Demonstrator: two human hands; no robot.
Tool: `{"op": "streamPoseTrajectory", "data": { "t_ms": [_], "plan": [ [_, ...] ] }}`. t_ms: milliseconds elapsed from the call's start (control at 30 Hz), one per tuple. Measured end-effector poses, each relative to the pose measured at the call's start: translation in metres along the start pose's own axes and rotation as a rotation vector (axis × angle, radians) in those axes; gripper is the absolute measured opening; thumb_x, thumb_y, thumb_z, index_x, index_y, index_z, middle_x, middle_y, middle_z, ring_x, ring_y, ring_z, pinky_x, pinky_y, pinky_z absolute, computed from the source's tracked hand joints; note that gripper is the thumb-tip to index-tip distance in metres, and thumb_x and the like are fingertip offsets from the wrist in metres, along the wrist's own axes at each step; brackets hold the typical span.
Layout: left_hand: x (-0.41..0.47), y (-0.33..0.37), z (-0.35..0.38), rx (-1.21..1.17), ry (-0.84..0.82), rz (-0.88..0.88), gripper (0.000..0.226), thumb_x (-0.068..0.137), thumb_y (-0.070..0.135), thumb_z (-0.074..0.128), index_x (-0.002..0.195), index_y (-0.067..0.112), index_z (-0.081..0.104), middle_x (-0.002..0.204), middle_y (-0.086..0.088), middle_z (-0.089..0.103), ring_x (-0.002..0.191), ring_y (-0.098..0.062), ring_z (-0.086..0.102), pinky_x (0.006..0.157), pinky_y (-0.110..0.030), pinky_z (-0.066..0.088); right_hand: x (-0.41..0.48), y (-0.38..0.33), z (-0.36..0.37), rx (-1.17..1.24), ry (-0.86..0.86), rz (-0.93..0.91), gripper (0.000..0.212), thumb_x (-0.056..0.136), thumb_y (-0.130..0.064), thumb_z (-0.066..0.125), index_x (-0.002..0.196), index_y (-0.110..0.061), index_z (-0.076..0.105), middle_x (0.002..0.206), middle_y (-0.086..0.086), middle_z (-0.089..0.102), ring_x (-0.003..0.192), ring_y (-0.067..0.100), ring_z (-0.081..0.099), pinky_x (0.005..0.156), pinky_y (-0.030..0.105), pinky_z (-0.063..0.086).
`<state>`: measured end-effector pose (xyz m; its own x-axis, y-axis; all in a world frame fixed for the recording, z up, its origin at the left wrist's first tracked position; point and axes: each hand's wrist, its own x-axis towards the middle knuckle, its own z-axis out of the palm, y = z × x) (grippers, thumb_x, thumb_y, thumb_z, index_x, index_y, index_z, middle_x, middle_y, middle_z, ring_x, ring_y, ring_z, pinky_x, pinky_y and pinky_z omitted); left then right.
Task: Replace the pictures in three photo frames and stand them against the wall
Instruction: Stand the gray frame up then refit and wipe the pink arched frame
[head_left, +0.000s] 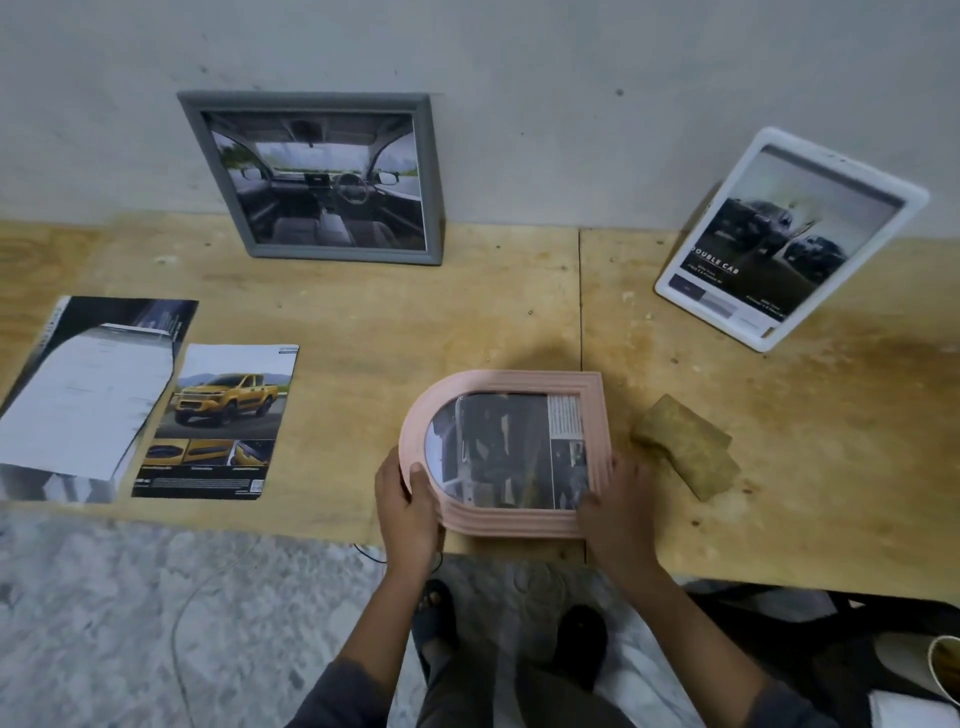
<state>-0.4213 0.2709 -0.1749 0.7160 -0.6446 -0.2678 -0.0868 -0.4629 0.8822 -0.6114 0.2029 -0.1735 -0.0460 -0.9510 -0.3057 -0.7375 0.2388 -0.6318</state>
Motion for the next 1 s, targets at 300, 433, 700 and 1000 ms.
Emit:
{"op": "streamPoseTrajectory", "data": {
  "t_ms": [300, 433, 700, 1000],
  "plan": [
    [0.064, 0.175, 0.002, -0.249, -0.428, 0.320, 0.037, 0.097, 0.015, 0.045, 0.133, 0.019, 0.045, 0.127, -0.003, 0.055, 0.106, -0.007, 0.060, 0.085, -0.023, 0.053, 0.034, -0.042, -0.046, 0.774, -0.370, 0.103, 0.040, 0.081, -0.013, 0.067, 0.116, -0.025, 0.052, 0.108, -0.004, 0.068, 0.096, 0.014, 0.066, 0.083, 0.038, 0.057],
    [0.137, 0.252, 0.029, 0.059, -0.384, 0.599, 0.037, 0.094, 0.019, 0.049, 0.131, 0.023, 0.050, 0.112, -0.004, 0.048, 0.106, -0.015, 0.049, 0.095, -0.016, 0.037, 0.096, -0.095, -0.034, 0.862, -0.341, 0.193, 0.028, 0.079, -0.014, 0.067, 0.105, -0.015, 0.058, 0.114, 0.019, 0.063, 0.098, 0.030, 0.063, 0.096, 0.053, 0.048],
    [0.243, 0.307, 0.085, 0.235, -0.315, 0.862, 0.032, 0.091, 0.010, 0.051, 0.121, 0.015, 0.056, 0.120, -0.001, 0.059, 0.109, -0.011, 0.051, 0.094, -0.021, 0.037, 0.197, -0.163, 0.016, 0.992, -0.214, 0.263, 0.042, 0.080, -0.005, 0.065, 0.119, 0.004, 0.053, 0.101, 0.012, 0.063, 0.093, 0.027, 0.061, 0.090, 0.044, 0.050],
    [0.274, 0.296, 0.106, 0.288, -0.298, 1.090, 0.029, 0.095, 0.011, 0.047, 0.122, 0.007, 0.057, 0.109, 0.000, 0.044, 0.097, 0.002, 0.032, 0.087, -0.002, 0.026, 0.255, -0.141, 0.094, 0.967, -0.076, 0.471, 0.102, 0.032, -0.057, 0.080, 0.122, -0.022, 0.048, 0.115, 0.001, 0.060, 0.108, 0.022, 0.058, 0.102, 0.049, 0.042]
  ]
}}
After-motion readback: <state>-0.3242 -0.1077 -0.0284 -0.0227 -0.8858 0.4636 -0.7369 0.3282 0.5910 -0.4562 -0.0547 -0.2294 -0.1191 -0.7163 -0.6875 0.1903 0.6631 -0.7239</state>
